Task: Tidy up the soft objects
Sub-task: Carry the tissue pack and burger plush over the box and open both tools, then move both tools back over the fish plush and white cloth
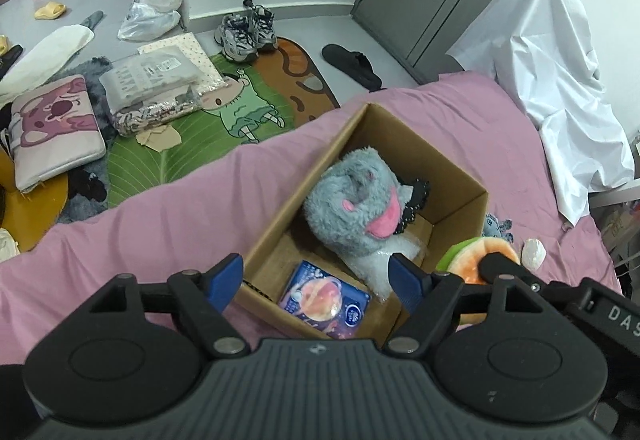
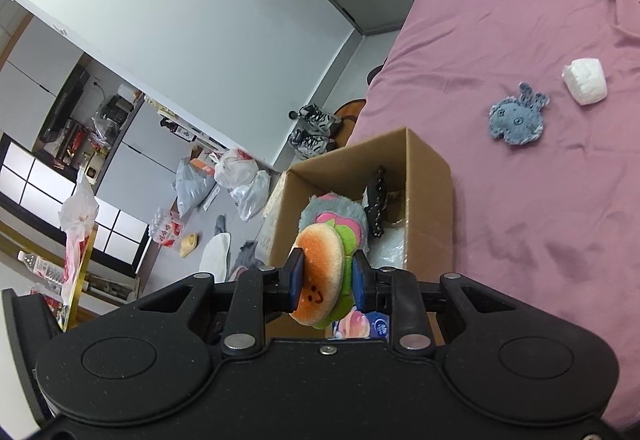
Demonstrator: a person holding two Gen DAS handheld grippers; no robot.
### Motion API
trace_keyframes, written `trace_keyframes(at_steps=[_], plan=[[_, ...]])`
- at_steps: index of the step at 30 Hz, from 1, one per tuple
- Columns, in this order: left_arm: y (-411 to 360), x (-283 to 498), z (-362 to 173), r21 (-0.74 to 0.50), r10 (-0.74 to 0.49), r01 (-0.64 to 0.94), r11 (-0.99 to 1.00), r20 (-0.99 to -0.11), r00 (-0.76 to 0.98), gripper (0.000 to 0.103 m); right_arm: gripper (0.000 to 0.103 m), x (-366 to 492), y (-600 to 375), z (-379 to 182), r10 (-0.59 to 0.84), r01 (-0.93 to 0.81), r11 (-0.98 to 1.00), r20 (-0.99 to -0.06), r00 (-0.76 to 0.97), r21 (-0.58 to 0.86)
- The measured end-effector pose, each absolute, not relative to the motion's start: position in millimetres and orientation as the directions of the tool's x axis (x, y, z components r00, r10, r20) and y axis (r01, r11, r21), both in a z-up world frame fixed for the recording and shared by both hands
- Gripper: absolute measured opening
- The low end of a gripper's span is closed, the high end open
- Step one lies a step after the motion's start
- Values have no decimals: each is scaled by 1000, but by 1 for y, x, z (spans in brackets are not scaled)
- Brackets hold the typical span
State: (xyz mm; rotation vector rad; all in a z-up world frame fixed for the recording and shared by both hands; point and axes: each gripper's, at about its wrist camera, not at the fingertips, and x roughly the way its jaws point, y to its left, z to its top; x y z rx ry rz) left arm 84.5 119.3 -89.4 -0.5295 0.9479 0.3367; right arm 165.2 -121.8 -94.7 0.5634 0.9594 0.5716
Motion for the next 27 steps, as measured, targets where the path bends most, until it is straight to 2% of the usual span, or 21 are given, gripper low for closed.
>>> trace_keyframes(at_steps=[2,5,10,12,14,16,21,27], plan=[[120,83,-86,-270,55,-491,828,-833,551,80,32,165,-119,-95,679,-196,709,-580,451,677],[118,83,-84,-243,70,-481,842,-835,546,87,52,162,-119,-95,669,-188,715,-581,462,674],[109,83,-82,-202,87,-465,862,-845,528,91,66,156,-128,-85,625,-186,753,-598,502,631],[105,82,-79,-191,93,-462,866,-846,525,92,75,154,-133,-81,611,-186,764,-599,518,618],[102,80,-74,-189,104,-466,864,-840,533,98,82,151,-139,-75,588,-185,781,-603,539,596],[100,77,-68,-197,106,-463,864,-828,550,103,86,150,-144,-71,572,-189,794,-606,553,578],[85,74,-55,-191,107,-427,884,-806,582,103,95,146,-158,-61,550,-203,812,-603,577,547],[64,73,-44,-179,109,-394,902,-788,607,103,99,142,-178,-51,532,-207,823,-589,609,529]])
